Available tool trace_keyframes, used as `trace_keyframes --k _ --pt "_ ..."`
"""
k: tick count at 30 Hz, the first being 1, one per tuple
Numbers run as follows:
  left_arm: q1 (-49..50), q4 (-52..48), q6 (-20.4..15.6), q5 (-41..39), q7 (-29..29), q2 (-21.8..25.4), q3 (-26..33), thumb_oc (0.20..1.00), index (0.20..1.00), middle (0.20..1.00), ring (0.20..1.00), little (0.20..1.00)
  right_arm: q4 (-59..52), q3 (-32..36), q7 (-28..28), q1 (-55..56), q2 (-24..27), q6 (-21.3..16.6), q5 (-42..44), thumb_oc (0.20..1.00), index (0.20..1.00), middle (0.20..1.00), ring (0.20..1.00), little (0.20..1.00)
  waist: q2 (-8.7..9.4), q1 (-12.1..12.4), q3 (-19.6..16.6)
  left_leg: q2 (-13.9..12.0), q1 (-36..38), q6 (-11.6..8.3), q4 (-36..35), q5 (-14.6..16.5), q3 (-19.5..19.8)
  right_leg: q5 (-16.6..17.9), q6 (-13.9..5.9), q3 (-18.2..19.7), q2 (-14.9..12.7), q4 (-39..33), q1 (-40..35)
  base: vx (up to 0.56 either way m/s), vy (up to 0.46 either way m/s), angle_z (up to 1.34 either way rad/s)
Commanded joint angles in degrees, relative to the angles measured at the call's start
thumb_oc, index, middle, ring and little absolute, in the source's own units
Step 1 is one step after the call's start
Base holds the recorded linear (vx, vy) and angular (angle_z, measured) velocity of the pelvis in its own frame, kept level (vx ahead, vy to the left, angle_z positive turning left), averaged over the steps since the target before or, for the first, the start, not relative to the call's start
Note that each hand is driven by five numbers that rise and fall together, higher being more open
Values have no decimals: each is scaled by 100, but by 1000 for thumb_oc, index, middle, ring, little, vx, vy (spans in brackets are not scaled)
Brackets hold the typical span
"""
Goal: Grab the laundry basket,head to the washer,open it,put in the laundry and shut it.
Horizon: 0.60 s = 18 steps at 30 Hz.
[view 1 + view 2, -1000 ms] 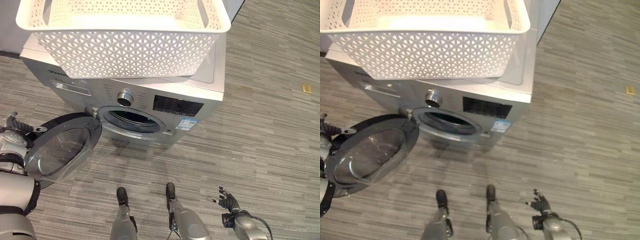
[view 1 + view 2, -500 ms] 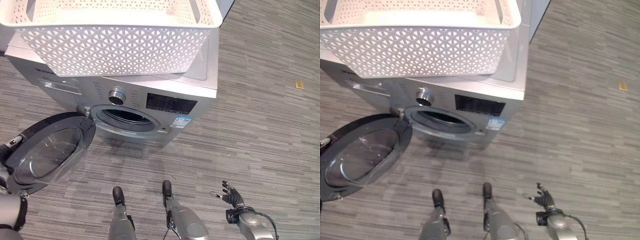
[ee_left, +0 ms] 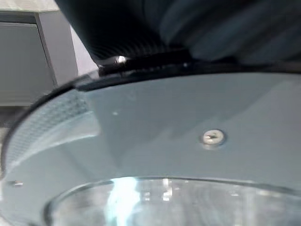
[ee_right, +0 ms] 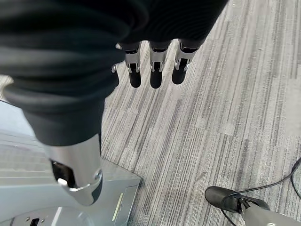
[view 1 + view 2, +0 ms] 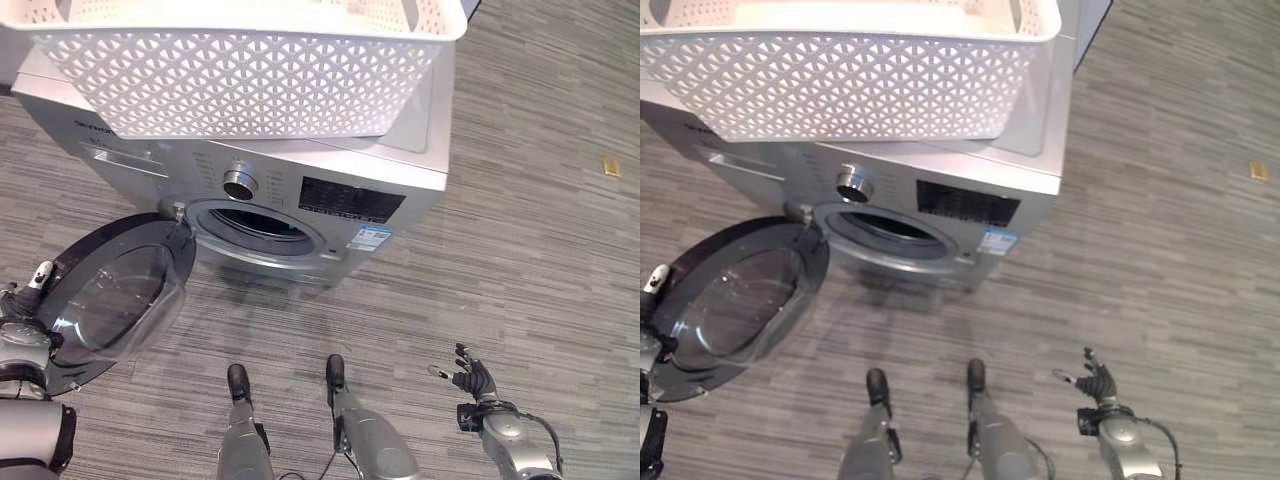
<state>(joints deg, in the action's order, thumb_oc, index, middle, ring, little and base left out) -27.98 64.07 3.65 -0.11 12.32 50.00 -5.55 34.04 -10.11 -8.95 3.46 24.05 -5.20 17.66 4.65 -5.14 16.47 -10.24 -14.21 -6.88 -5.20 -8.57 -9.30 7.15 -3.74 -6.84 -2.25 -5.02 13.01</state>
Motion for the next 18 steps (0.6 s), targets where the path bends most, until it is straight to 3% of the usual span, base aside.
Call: trace_keyframes --k 1,2,3,5,7,11,14,18 --pt "839 -1336 -370 -362 -433 -1565 -592 1000 1000 1000 1000 1000 -277 423 -206 -80 56 -86 42 1000 1000 1000 1000 1000 121 -151 243 113 -428 377 633 325 439 -958 68 -202 -2 831 133 24 -13 17" --pt "1514 -2265 -501 -763 -736 -1806 -583 1000 1000 1000 1000 1000 -270 566 -170 -33 78 -15 24 1000 1000 1000 1000 1000 25 -90 262 135 -368 379 623 325 447 -976 74 -213 1 808 47 -59 -4 21" --pt "1528 -2278 -494 -762 -737 -1806 -577 1000 1000 1000 1000 1000 -272 562 -170 -28 80 -14 25 1000 1000 1000 1000 1000 24 -93 258 135 -365 378 621 325 447 -975 74 -214 1 805 44 44 -16 15" --pt "2410 -3466 -616 -1760 -1063 -2033 -654 1000 1000 1000 1000 1000 -206 701 -73 -23 112 89 16 1000 1000 1000 1000 1000 -140 -26 191 145 -259 388 589 328 442 -998 93 -215 9 761 -75 38 -26 10" --pt "2677 -3854 -627 -2053 -1138 -2011 -712 1000 1000 1000 1000 1000 -182 713 -44 -18 126 97 11 1000 1000 1000 1000 1000 -185 -13 166 141 -207 388 584 326 436 -1006 101 -206 15 748 -132 8 -17 -1" --pt "3325 -5316 -517 -3331 -1500 -1815 -1498 1000 1000 1000 1000 1000 178 641 -107 -226 127 69 -9 1000 1000 1000 1000 1000 -387 18 25 92 35 382 551 322 396 -1053 127 -151 46 706 -356 -5 -42 -8" --pt "3346 -5762 -425 -3624 -1575 -1725 -1889 1000 1000 1000 1000 1000 431 501 -160 -311 108 28 -70 1000 1000 1000 1000 1000 -451 -7 -78 42 235 366 536 326 313 -1063 119 -66 78 657 -515 -33 -54 -17" --pt "3199 -5829 -335 -3443 -1601 -1831 -2136 1000 1000 1000 1000 1000 706 350 -119 -324 59 24 -109 1000 1000 1000 1000 1000 -535 -74 -264 -53 598 319 455 315 130 -1080 109 68 106 582 -747 -13 -55 -29"
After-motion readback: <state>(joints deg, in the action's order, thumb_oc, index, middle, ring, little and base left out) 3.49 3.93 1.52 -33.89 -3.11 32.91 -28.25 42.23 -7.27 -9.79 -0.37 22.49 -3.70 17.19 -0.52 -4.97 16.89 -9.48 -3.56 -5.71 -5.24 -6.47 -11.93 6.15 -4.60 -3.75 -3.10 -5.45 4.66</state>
